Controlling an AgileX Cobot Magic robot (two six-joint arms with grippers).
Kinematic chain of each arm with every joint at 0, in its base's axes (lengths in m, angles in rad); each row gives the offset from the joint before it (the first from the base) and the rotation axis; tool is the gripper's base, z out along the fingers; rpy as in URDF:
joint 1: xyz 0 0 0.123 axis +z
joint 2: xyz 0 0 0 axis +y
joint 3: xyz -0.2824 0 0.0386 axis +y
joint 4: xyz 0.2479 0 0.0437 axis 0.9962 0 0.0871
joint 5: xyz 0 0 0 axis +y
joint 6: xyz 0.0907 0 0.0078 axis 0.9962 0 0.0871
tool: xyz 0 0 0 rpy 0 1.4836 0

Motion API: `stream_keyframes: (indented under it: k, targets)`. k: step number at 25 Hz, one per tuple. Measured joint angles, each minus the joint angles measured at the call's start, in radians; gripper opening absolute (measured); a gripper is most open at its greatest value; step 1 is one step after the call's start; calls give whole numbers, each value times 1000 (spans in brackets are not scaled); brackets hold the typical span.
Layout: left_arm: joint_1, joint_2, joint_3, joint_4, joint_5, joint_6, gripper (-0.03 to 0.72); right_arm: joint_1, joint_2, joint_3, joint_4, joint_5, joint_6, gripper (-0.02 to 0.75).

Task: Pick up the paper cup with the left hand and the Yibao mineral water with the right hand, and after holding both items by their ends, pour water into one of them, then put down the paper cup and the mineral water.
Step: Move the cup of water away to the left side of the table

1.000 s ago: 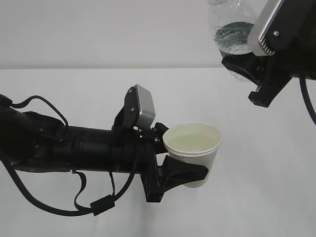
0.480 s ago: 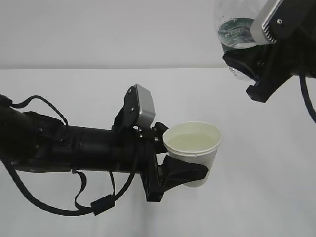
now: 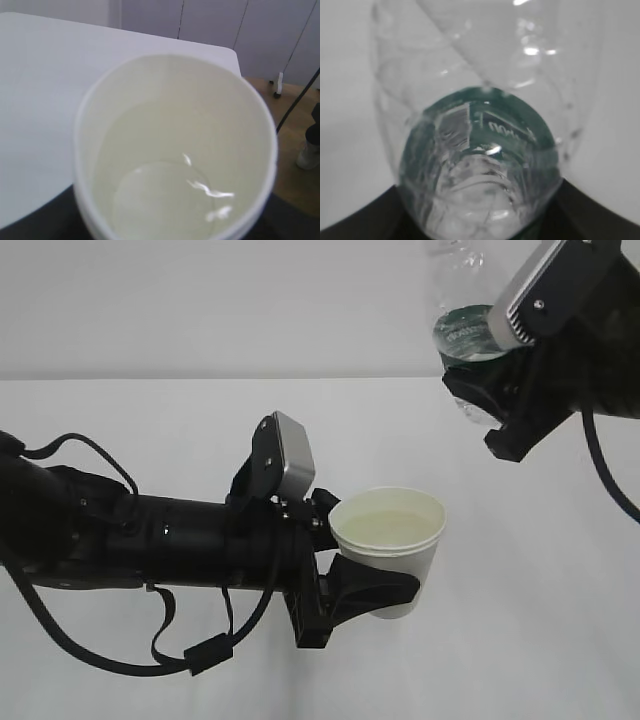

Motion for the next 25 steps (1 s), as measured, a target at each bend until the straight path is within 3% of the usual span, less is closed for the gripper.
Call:
stream_keyframes:
  k: [11, 25]
  targets:
    - [0, 0, 0, -47, 8, 0, 457, -76, 14, 0, 114, -17, 0, 414]
    - [50, 0, 0, -76, 8, 0, 457, -80, 14, 0, 131, -36, 0, 413]
